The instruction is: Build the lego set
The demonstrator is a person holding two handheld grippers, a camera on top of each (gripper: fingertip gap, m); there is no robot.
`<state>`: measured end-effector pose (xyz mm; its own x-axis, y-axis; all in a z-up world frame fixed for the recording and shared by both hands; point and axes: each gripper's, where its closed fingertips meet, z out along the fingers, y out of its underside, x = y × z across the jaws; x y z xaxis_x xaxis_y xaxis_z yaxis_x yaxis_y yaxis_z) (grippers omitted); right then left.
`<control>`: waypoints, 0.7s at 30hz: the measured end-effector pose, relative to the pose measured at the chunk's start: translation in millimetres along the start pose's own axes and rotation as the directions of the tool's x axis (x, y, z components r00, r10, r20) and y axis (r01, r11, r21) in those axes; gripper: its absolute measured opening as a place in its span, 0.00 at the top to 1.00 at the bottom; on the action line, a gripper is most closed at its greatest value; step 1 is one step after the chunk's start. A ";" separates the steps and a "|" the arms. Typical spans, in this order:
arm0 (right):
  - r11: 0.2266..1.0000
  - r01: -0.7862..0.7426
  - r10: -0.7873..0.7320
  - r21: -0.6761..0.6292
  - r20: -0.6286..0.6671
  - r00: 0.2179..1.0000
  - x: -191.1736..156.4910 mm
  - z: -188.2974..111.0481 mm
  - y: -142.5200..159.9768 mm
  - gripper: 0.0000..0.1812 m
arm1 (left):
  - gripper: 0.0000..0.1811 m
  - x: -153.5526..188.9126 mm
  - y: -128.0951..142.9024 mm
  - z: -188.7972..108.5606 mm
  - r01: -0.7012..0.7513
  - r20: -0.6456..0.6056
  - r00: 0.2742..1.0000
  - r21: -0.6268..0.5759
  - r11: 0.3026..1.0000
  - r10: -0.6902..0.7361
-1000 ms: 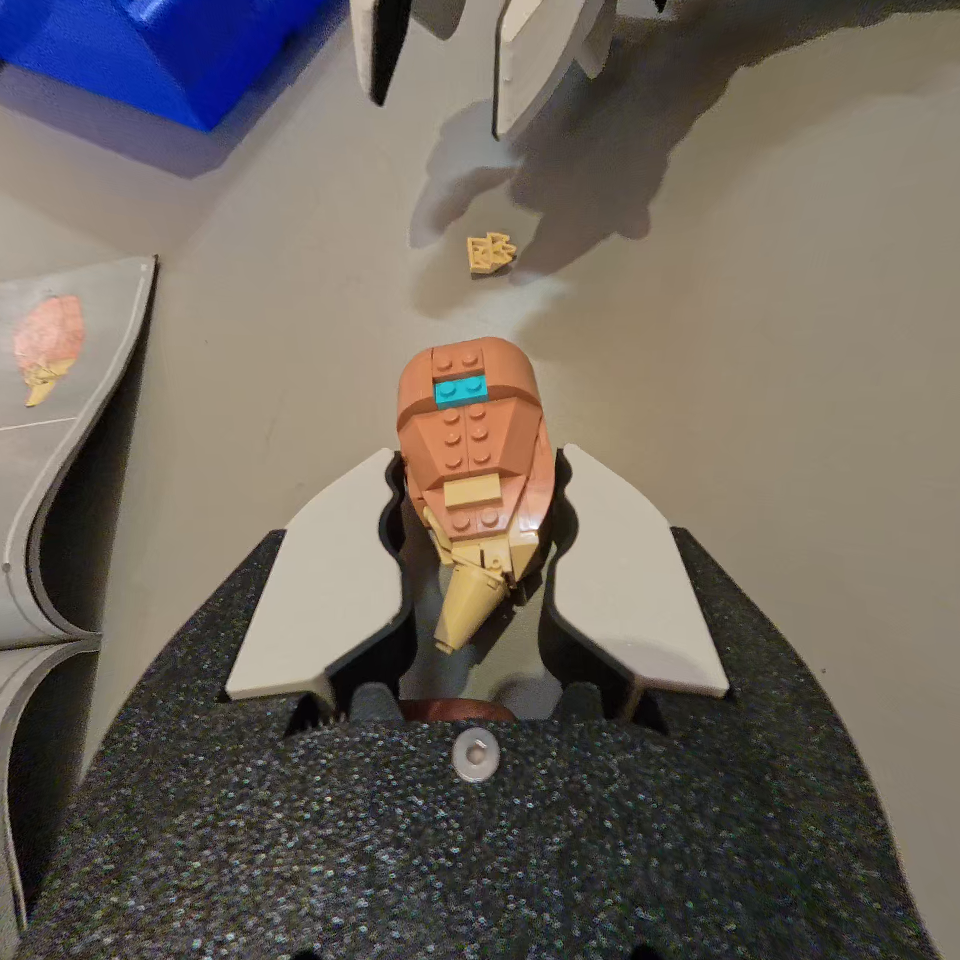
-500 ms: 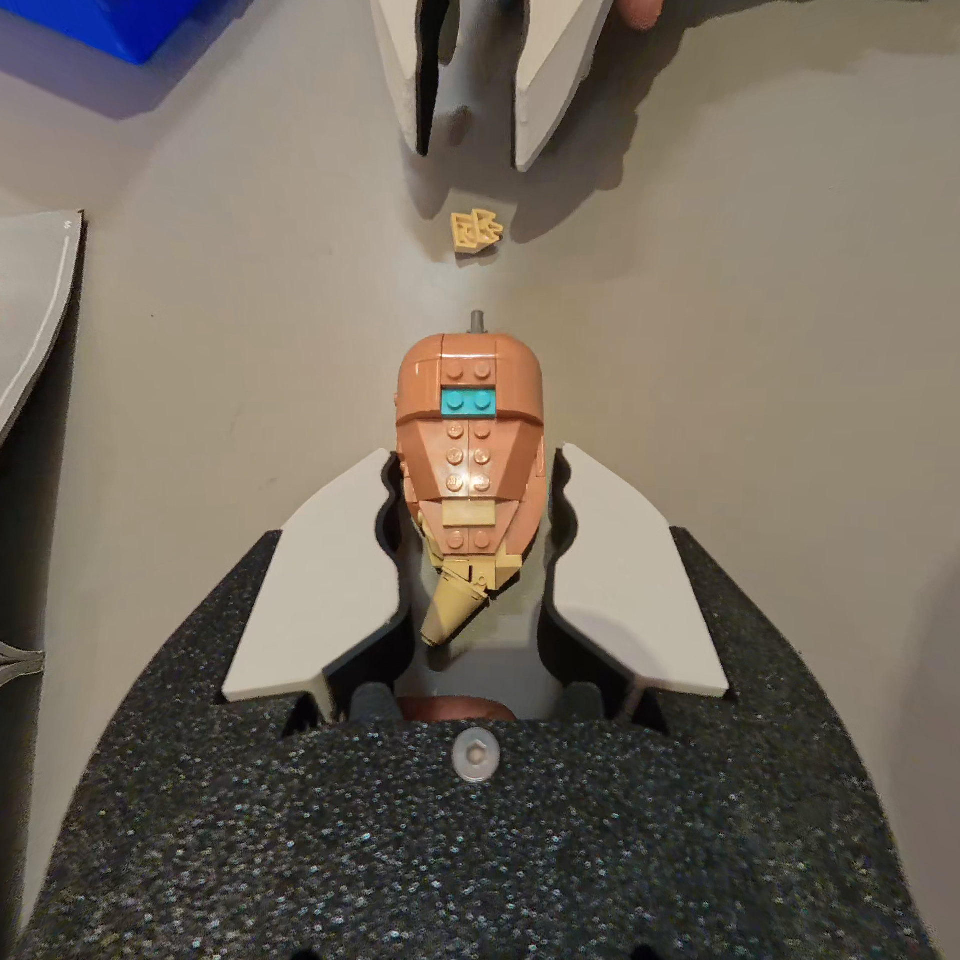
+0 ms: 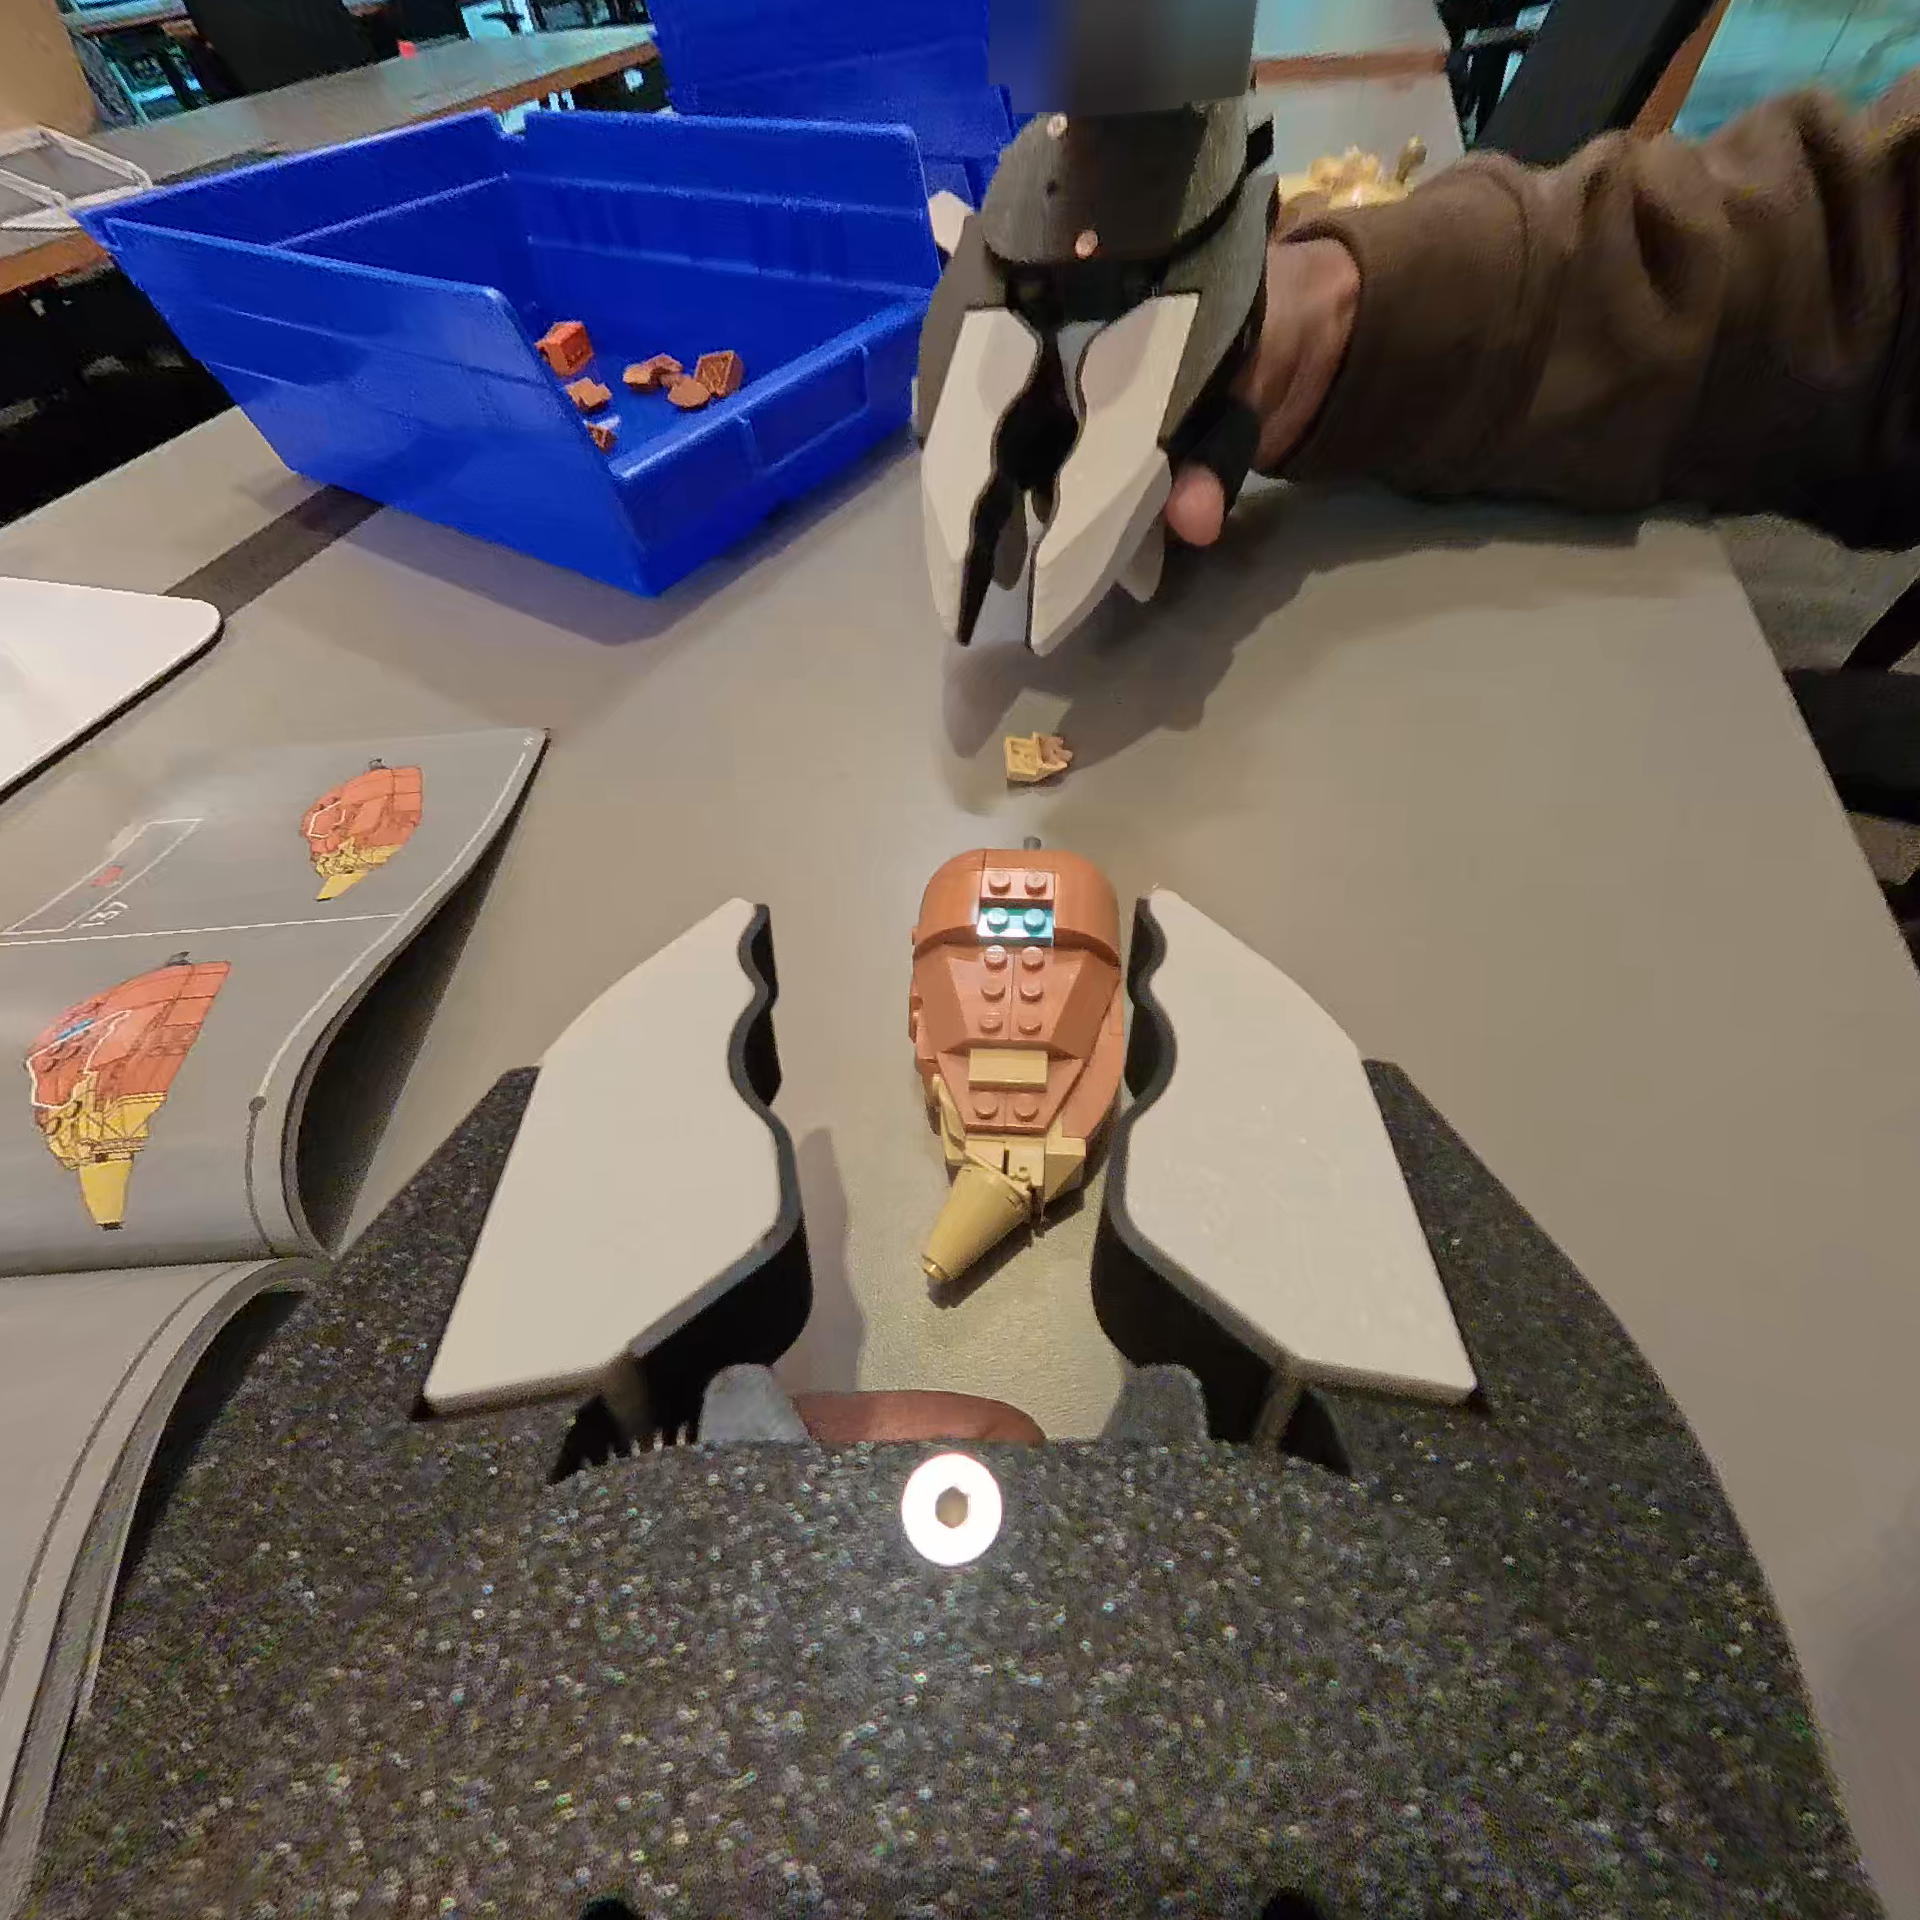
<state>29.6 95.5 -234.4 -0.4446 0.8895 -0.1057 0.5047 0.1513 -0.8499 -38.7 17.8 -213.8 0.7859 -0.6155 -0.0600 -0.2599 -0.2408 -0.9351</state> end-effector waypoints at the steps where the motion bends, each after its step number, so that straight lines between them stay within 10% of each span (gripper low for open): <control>1: 1.000 -0.001 0.001 -0.001 0.000 1.000 0.0 0.4 0.2 0.90 | 0.64 -0.7 -1.0 -0.9 0.011 -0.005 1.000 0.009 1.000 -0.011; 21: 1.000 -0.026 0.027 0.015 -0.020 0.999 3.2 -1.3 0.1 1.00 | 0.64 2.0 3.4 2.5 -0.014 -0.011 1.000 -0.026 1.000 0.013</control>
<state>29.3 98.9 -234.1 -0.4161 0.9016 -0.1180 0.5049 0.1212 -0.8546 -36.7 17.6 -217.9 0.7759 -0.6272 -0.0685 -0.2849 -0.2515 -0.9250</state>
